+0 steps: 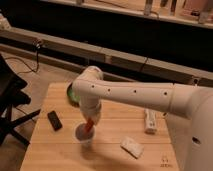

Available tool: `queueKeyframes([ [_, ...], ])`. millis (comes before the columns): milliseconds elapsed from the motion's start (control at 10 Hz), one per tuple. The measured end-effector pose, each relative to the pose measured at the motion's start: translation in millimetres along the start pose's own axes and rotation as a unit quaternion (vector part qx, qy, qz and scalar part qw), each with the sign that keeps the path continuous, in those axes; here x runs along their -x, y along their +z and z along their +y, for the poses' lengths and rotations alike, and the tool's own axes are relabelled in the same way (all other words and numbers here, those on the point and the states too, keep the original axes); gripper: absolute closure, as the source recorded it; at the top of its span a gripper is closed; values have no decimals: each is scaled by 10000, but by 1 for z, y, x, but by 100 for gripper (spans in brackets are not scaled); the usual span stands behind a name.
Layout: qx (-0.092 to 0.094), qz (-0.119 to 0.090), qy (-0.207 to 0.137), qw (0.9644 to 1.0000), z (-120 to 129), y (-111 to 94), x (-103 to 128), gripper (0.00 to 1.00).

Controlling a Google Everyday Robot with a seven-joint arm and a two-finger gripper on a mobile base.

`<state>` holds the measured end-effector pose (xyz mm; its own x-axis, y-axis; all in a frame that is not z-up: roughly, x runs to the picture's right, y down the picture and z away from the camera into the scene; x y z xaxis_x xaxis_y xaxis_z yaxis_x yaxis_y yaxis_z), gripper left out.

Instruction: Place the pepper in the ceramic cup

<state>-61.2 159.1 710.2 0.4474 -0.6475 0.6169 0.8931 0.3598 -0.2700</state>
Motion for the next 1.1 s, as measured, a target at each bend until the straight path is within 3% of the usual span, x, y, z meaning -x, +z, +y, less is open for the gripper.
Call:
queueKeyframes([
  [300, -5, 14, -81, 10000, -5, 9, 7, 42],
  [400, 2, 10, -88, 10000, -6, 11, 8, 38],
  [1100, 0, -89, -127, 9999, -9, 15, 15, 38],
])
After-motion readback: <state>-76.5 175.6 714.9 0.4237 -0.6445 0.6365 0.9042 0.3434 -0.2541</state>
